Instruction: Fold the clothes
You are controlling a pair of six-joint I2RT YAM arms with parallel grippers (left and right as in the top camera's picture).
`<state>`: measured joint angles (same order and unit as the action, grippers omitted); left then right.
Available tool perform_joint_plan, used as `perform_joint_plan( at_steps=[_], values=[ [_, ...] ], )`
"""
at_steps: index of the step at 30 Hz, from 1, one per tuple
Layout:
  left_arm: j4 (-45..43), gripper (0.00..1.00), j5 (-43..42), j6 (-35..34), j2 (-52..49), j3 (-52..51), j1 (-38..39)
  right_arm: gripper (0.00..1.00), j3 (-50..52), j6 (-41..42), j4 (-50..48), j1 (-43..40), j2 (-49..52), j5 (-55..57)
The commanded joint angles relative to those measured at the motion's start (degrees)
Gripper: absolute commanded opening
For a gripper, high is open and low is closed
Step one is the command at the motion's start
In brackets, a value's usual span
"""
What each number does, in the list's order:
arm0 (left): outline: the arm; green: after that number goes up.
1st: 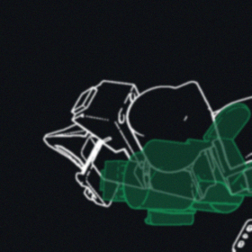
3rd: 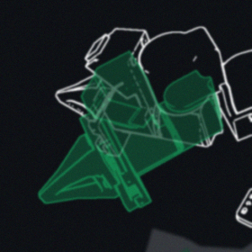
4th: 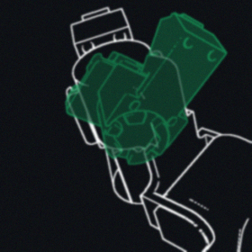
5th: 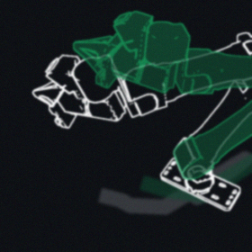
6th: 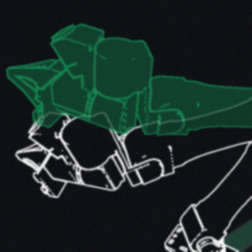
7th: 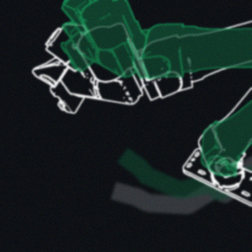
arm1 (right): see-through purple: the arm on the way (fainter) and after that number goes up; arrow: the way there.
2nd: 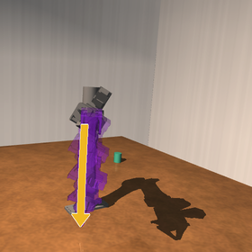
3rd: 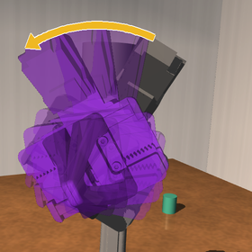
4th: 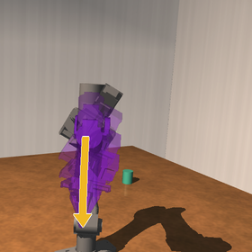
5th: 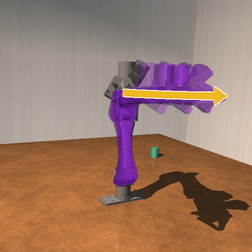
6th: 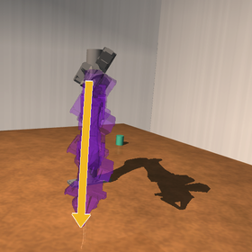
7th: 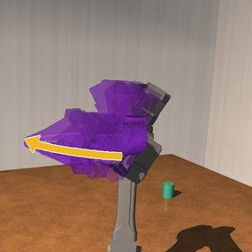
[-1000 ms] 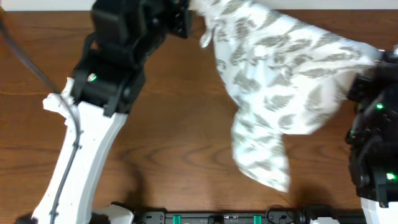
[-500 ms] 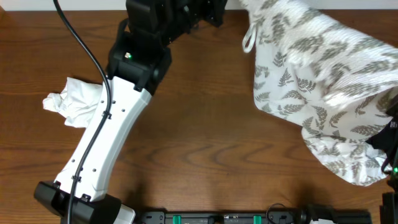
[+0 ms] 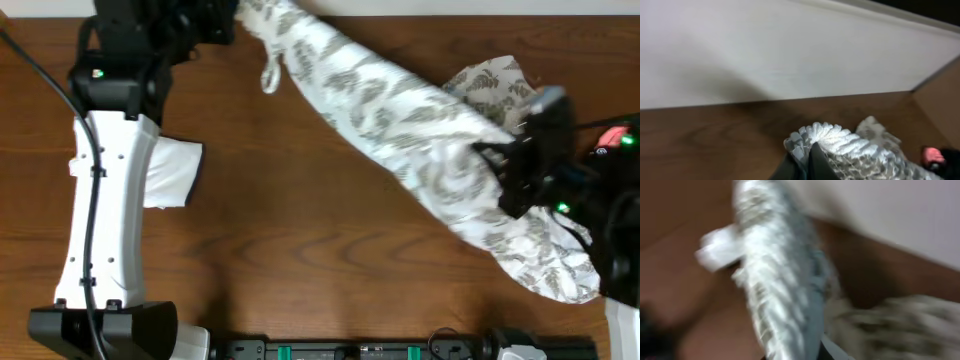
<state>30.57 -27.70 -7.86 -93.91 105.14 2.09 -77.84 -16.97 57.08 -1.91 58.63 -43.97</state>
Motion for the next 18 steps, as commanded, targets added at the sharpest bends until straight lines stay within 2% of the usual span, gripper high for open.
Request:
perform_joint_plan(
  at_steps=[1, 2, 4, 6, 8, 9, 11, 12, 15, 16, 17, 18],
  values=[
    [1.4, 0.06, 1.7, 3.2, 1.9, 1.4, -1.8, 0.02, -0.4, -12.5, 3.3, 5.0, 0.8, -13.5],
    [2.0, 0.07, 1.8, 3.3, 1.9, 1.4, -2.1, 0.02, -0.4, -14.5, 4.6, 7.3, 1.4, -13.3],
    [2.7, 0.07, 1.8, 3.8, 1.9, 1.4, -2.4, 0.09, -0.4, -18.4, 7.2, 11.1, 2.1, -13.2],
    [3.1, 0.07, 1.8, 3.8, 1.9, 1.4, -2.7, 0.09, -0.4, -22.2, 9.6, 14.6, 2.7, -11.8],
    [3.3, 0.11, 1.8, 4.3, 2.1, 1.4, -2.8, 0.09, -0.4, -23.0, 11.3, 17.6, 3.2, -8.5],
    [3.3, 0.13, 1.8, 4.4, 2.1, 1.4, -2.8, 0.13, -0.4, -23.0, 12.1, 19.1, 3.5, -6.3],
    [3.3, 0.17, 1.8, 4.4, 2.3, 1.4, -2.8, 0.36, -0.4, -23.0, 13.3, 21.5, 4.0, -3.4],
    [3.3, 0.27, 1.8, 4.4, 2.4, 1.4, -2.8, 0.40, -0.4, -23.0, 13.7, 22.6, 4.3, -2.0],
    [3.8, 0.39, 2.6, 4.4, 2.7, 1.4, -2.8, 0.54, -0.4, -22.9, 13.3, 24.4, 4.7, 4.5],
    [4.3, 0.44, 3.6, 4.5, 2.9, 1.4, -2.8, 0.65, -0.4, -22.9, 12.7, 24.5, 4.8, 7.2],
    [5.5, 0.47, 5.4, 4.7, 3.2, 1.4, -2.8, 0.99, -0.4, -21.1, 11.0, 24.3, 4.8, 11.9],
    [5.9, 0.48, 5.8, 5.0, 3.3, 1.4, -2.8, 0.99, -0.4, -19.1, 9.9, 24.2, 4.8, 14.4]
  ],
)
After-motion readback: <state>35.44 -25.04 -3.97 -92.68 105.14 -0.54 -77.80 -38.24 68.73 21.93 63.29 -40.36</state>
